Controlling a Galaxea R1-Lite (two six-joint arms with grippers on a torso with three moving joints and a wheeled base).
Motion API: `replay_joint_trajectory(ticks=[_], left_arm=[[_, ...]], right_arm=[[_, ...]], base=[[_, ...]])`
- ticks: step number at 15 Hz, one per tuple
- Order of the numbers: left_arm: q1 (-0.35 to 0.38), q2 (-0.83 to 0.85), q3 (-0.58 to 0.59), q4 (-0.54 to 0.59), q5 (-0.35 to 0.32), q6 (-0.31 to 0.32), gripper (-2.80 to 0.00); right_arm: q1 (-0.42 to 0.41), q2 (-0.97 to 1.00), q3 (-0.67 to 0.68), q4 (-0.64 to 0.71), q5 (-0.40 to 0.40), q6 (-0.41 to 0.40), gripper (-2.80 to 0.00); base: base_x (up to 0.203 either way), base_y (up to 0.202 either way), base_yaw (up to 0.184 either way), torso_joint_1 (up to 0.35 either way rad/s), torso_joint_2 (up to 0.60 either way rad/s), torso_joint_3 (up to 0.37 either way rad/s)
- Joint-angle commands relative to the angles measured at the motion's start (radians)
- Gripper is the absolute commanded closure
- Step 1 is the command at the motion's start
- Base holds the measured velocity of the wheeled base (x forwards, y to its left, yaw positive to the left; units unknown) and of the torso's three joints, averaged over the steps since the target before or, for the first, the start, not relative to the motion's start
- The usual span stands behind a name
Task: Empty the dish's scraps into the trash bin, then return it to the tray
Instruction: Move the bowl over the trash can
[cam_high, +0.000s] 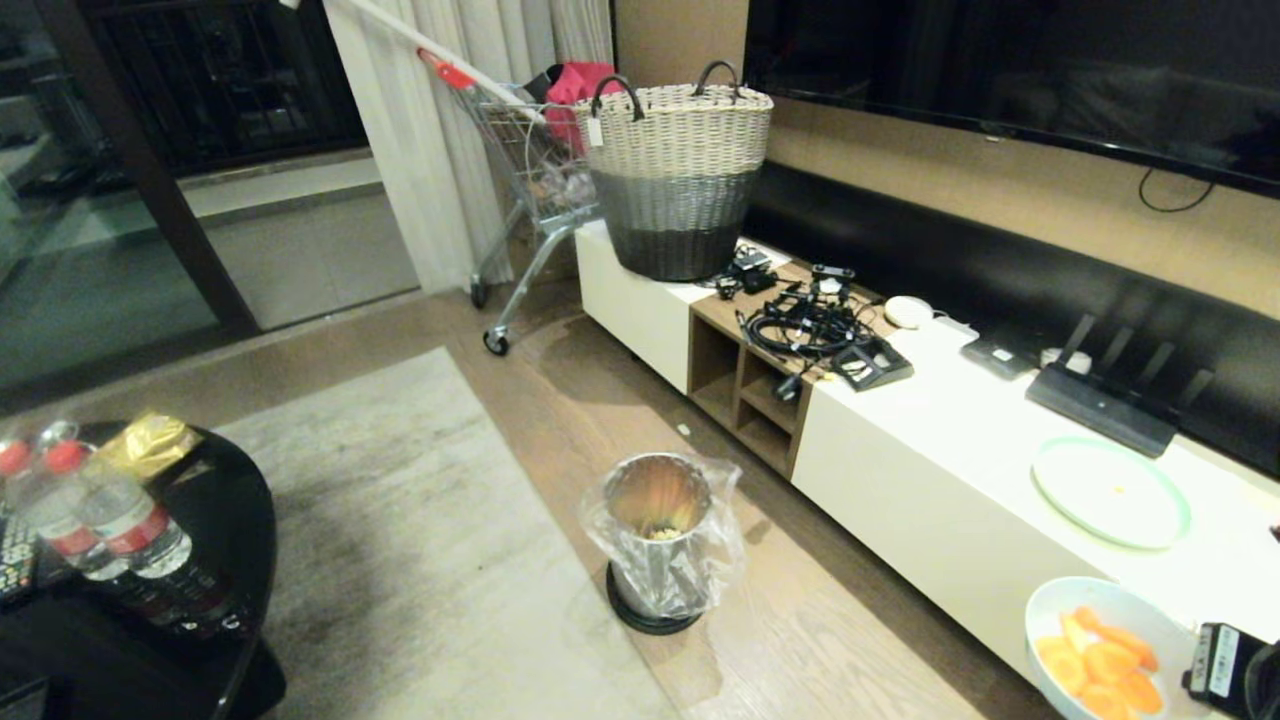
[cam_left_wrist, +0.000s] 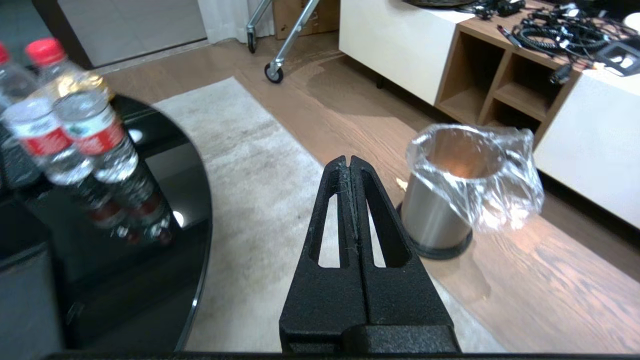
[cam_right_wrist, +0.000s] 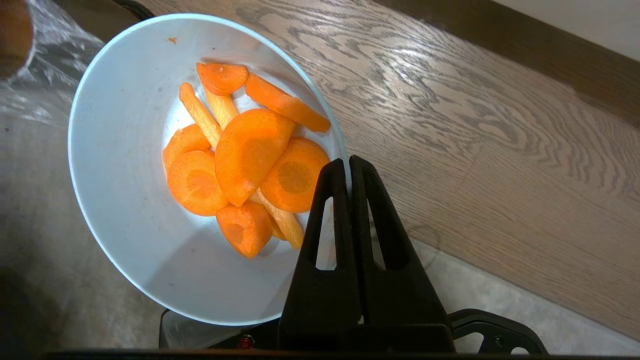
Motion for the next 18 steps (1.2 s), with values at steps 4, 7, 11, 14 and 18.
replay_joint_trajectory(ticks=[4,7,11,14,18], left_arm=[[0.000,0.000,0.000,-0.001,0.001,0.000,0.00],[0.000,0.000,0.000,-0.001,0.001,0.001,0.00],[0.000,0.000,0.000,-0.001,0.001,0.000,0.00],[0.000,0.000,0.000,-0.001,0.001,0.000,0.00],[0.000,0.000,0.000,-0.001,-0.001,0.000,0.00]], right_arm=[[0.000,0.010,0.003,0.000,-0.001,0.003,0.00],[0.000,0.016,0.003,-0.001,-0.001,0.001,0.00],[0.000,0.034,-0.004,-0.012,-0.007,0.001,0.00],[-0.002,0.044,-0.001,-0.030,-0.007,0.001,0.00],[-0.003,0.050,-0.004,-0.032,-0.009,0.000,0.00]], base=[[0.187,0.000,0.001,0.005,0.00,0.002],[0.175,0.000,0.002,0.005,0.00,0.004],[0.022,0.000,0.001,0.004,0.00,0.000],[0.000,0.000,0.000,0.000,0.00,0.000],[0.000,0.000,0.000,0.000,0.00,0.000]])
